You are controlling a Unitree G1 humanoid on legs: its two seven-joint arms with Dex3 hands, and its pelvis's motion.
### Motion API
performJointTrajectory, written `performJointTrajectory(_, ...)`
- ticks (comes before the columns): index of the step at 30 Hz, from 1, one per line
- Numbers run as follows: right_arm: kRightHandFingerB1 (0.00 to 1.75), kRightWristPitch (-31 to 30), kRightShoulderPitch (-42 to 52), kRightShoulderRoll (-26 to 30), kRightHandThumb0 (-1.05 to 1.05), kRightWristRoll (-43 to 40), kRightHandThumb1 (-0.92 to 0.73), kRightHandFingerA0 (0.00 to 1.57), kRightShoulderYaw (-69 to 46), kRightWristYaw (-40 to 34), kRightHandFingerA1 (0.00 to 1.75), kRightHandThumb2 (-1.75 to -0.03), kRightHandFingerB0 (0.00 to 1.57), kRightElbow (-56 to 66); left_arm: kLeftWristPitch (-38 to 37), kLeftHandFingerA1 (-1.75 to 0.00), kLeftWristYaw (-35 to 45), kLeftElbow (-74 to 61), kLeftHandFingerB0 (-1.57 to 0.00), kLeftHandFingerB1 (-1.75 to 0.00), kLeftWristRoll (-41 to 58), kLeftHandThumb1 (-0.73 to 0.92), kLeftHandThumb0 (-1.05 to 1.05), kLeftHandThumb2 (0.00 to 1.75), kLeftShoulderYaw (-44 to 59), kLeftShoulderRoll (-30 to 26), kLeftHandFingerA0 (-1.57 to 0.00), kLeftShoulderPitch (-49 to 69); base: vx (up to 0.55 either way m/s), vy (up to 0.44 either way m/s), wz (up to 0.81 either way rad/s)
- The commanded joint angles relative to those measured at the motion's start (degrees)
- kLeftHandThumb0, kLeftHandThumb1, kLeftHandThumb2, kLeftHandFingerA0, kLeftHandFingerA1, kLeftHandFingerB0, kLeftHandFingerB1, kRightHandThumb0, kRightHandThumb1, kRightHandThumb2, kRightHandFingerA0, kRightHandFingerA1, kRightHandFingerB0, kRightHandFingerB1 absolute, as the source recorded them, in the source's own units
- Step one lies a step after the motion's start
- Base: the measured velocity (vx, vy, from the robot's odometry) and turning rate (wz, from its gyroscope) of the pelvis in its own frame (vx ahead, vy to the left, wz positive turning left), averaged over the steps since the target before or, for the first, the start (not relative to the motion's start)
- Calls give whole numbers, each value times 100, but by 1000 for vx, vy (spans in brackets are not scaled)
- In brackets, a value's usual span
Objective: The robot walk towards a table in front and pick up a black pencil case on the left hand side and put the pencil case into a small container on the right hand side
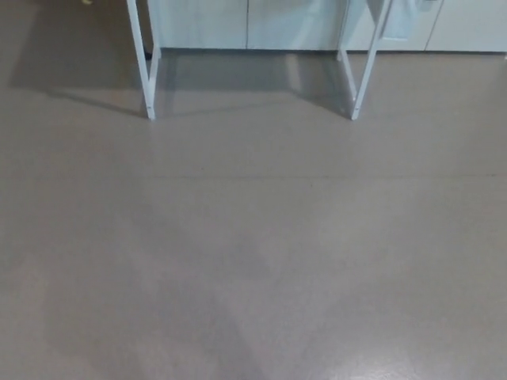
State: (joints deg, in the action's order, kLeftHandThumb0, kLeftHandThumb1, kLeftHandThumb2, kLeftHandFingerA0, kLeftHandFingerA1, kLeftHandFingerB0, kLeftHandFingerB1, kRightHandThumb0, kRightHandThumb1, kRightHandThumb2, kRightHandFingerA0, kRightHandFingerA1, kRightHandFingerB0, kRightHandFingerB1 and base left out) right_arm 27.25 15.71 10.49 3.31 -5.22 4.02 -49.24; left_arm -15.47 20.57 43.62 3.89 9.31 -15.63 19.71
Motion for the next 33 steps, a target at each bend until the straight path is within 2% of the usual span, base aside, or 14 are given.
performJointTrajectory(1,35,88,-65,133,-39,79,-67,39,0,-136,39,-60,27,-94,-97,-31,-103,21,-24,-29,-55,53,-48,57,-39,-2,-28,-37,148,-100,9)
performJointTrajectory(4,35,49,-66,139,-38,127,-67,39,17,-190,39,-60,27,-62,-112,-32,-95,10,-24,-29,-72,53,-51,57,-54,-20,-29,-48,126,-159,14)
performJointTrajectory(5,35,39,-73,135,-38,117,-67,39,10,-182,39,-60,28,-70,-125,-40,-109,0,-20,-38,-81,44,-58,71,-56,-21,-24,-46,185,-246,24)
performJointTrajectory(6,35,21,-79,133,-38,108,-67,39,5,-176,39,-60,28,-76,-158,-40,-109,18,-20,-38,-80,44,-58,71,-54,-19,-24,-50,206,-252,42)
performJointTrajectory(7,35,55,-68,132,-38,72,-67,39,-16,-144,40,-60,27,-101,-137,-32,-23,3,-23,-29,-6,53,-50,56,-32,-1,-28,-42,281,-480,62)
performJointTrajectory(15,35,44,-96,208,-39,186,-68,37,81,-228,39,-60,28,-150,52,-32,207,27,-23,-29,234,52,-43,57,119,60,-26,-133,189,-194,6)
performJointTrajectory(16,35,58,-92,208,-39,169,-67,36,77,-215,39,-60,28,-167,16,-52,228,35,-9,-50,220,38,-25,92,107,48,-10,-131,177,18,-4)
performJointTrajectory(17,35,70,-85,208,-39,160,-67,36,74,-209,39,-60,28,-182,-29,-52,244,45,-9,-50,192,38,-25,92,88,32,-10,-128,193,60,-13)
performJointTrajectory(18,35,96,-66,214,-38,197,-67,38,93,-250,39,-60,28,-167,28,-33,248,-7,-23,-29,228,52,-41,57,107,46,-26,-114,184,110,-14)
performJointTrajectory(23,35,142,-22,224,-40,206,-67,38,110,-268,40,-60,28,-208,21,-32,133,-136,-22,-29,96,54,-42,57,41,25,-26,-22,267,282,-15)
performJointTrajectory(24,35,153,-22,228,-40,212,-67,40,115,-274,41,-59,28,-220,24,-38,135,-147,-21,-36,94,48,-47,67,33,20,-22,-17,279,385,-33)
performJointTrajectory(26,35,155,-15,230,-40,223,-67,41,124,-290,40,-59,28,-212,57,-32,123,-170,-23,-30,106,54,-42,57,25,18,-27,-14,274,144,2)
performJointTrajectory(32,35,193,2,208,-38,186,-67,40,108,-290,39,-59,28,-295,108,-32,175,-166,-23,-29,182,54,-39,57,47,16,-27,14,253,24,7)
performJointTrajectory(33,35,214,16,207,-40,182,-67,40,105,-289,39,-60,28,-328,98,-37,214,-154,-21,-36,215,49,-45,66,59,23,-22,34,194,-82,9)
